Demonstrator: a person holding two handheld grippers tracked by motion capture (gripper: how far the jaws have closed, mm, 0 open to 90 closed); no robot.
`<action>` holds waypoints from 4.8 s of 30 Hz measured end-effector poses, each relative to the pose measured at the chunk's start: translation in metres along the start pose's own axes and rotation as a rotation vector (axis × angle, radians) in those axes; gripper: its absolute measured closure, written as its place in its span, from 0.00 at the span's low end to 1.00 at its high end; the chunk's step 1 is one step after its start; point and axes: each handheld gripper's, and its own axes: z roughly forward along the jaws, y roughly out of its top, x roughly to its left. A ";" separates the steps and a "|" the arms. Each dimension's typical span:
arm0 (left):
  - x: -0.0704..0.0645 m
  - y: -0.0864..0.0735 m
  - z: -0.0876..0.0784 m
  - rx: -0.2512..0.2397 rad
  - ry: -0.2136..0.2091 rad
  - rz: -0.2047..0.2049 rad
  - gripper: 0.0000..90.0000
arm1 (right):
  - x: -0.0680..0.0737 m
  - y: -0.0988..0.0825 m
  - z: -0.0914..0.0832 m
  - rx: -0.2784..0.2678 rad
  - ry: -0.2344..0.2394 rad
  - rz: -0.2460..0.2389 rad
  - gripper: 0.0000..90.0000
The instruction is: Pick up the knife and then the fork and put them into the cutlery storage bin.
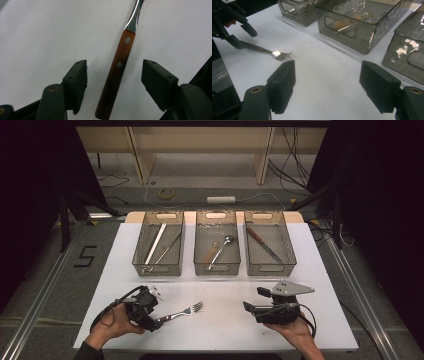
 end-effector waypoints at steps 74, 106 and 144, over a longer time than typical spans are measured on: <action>-0.054 0.070 0.008 -0.016 -0.229 0.262 0.84 | 0.077 0.007 0.052 0.125 0.177 -0.393 0.34; -0.071 0.096 0.003 0.005 -0.294 0.311 0.84 | 0.100 -0.011 0.078 0.230 0.085 -0.758 0.70; -0.028 0.058 -0.030 -0.528 -0.148 0.082 0.26 | 0.065 -0.005 0.056 0.238 -0.081 -0.881 0.88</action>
